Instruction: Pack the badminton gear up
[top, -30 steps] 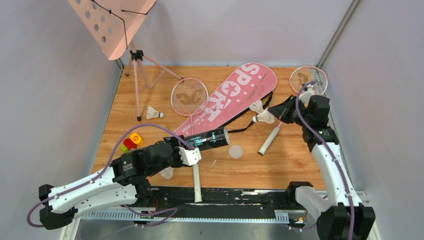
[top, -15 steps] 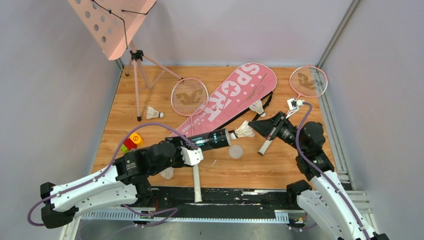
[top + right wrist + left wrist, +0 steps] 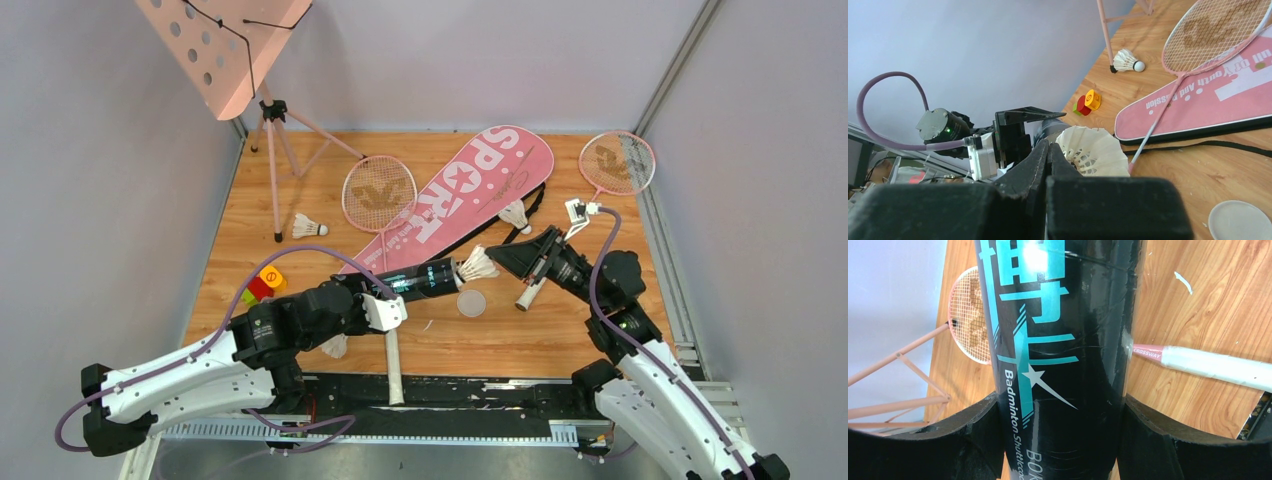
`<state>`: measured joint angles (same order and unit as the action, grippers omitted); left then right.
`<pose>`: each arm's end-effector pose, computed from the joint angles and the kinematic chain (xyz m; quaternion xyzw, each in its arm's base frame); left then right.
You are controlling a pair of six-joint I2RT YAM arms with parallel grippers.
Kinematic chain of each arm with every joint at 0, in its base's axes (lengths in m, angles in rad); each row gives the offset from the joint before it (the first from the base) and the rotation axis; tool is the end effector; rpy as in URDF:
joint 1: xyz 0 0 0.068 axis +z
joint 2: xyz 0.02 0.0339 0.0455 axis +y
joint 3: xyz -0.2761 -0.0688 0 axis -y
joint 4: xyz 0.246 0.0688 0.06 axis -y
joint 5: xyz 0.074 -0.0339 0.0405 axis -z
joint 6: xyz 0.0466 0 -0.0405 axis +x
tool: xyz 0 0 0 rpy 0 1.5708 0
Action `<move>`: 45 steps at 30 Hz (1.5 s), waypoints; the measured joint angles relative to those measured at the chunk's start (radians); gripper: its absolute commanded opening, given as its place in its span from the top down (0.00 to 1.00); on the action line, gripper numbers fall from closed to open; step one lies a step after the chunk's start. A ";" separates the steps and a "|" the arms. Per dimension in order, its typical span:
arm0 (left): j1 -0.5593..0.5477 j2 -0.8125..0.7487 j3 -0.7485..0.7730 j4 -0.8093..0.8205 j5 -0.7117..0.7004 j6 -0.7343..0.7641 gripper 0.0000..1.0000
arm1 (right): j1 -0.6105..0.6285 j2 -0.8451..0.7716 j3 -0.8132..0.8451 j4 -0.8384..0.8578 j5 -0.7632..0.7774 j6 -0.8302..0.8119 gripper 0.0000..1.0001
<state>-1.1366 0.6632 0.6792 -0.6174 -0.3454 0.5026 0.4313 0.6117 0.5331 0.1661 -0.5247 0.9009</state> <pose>0.0751 -0.1245 0.2807 0.5824 0.6534 0.0014 0.4835 0.1336 0.0872 0.3225 -0.0342 0.6790 0.5778 0.4516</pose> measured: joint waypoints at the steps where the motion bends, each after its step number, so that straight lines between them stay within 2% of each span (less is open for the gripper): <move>1: 0.000 0.000 0.000 0.000 0.000 0.000 0.56 | 0.009 0.009 -0.007 0.014 0.004 0.005 1.00; 12: 0.000 -0.012 0.000 0.001 -0.003 -0.002 0.56 | 0.135 0.092 -0.048 0.139 0.081 0.047 1.00; 25: 0.000 -0.031 -0.009 0.007 -0.028 -0.002 0.57 | 0.229 0.198 -0.075 0.277 0.124 0.109 1.00; 45: 0.000 -0.031 -0.011 -0.003 -0.041 -0.003 0.57 | 0.328 0.315 -0.068 0.364 0.160 0.119 1.00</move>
<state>-1.1362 0.6319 0.6678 -0.6201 -0.3866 0.4995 0.7589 0.9272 0.4656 0.5297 -0.3645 1.0203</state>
